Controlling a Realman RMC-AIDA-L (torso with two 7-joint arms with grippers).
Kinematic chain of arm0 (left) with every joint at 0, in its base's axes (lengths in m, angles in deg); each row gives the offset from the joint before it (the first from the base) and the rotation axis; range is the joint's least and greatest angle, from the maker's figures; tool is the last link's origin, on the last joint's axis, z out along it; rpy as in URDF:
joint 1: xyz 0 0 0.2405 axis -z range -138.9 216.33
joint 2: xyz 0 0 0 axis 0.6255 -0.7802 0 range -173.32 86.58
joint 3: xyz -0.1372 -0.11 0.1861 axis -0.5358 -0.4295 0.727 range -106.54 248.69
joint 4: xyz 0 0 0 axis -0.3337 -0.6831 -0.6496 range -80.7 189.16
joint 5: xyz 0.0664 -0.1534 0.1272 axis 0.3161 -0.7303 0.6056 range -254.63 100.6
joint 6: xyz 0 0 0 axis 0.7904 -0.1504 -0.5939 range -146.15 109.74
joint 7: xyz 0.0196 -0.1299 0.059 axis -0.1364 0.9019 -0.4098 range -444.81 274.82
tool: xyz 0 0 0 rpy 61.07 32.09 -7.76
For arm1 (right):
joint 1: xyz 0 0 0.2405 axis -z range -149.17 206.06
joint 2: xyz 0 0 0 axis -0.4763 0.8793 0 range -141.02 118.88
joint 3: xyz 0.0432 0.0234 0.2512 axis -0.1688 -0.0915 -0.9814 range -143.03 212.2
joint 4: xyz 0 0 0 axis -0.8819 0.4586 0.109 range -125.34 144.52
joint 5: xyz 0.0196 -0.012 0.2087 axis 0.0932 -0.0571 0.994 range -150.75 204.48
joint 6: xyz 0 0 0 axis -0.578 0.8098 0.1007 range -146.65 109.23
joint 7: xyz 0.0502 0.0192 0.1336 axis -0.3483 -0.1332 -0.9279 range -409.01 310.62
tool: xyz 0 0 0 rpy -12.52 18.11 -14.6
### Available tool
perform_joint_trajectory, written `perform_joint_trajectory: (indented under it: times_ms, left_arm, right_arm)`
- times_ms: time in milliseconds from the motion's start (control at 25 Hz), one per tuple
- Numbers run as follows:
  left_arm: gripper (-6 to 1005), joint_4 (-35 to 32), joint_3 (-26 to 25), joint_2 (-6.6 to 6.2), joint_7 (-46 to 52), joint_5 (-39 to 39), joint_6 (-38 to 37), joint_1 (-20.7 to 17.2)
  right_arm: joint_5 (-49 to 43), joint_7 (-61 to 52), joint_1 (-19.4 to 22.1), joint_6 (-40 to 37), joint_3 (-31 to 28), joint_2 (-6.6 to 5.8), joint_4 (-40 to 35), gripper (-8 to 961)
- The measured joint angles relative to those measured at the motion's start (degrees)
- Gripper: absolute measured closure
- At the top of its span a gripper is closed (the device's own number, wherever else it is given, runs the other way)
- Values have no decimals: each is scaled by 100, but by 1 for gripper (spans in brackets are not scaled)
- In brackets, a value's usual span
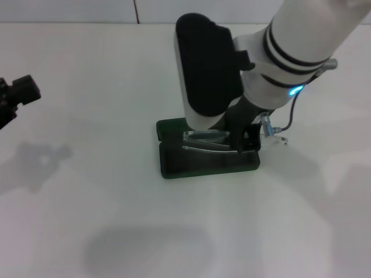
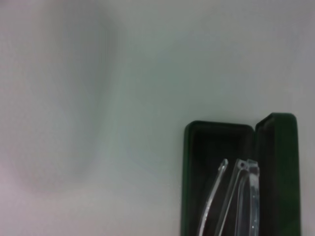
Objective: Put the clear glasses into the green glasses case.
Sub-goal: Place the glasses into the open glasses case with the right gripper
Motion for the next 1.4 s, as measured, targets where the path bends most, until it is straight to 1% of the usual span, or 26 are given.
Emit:
perform_joint_trajectory:
  times_ms: [280,520,680,880,1000,1400]
  left_arm:
    - [949,-22,17,-93,-135,165,-28,-127]
    - [949,-51,-5,-235,-185,413,-31,-219]
    - [949,-53,-52,-279,-217,504,-30,-338]
    - [949,-53,-56,-281,-336,552,-26,-471]
    - [949,-53,-57,-251,-452,596,-22,-529]
    - [948,-8,-57,-188,-611,688,3,-542]
  right_arm:
    - [-118,-25,11,339,344,0,157,844]
    - [-209,-27,65,650,414,0,165,843]
    - [-220,-28,58,831,467,-1,167,843]
    - [-220,-36,-2,952,744,0,234,843]
    - [-219,-54,-6,1039,881,0,293,844]
    - [-281,-104,-46,1243,1084,0,434,844]
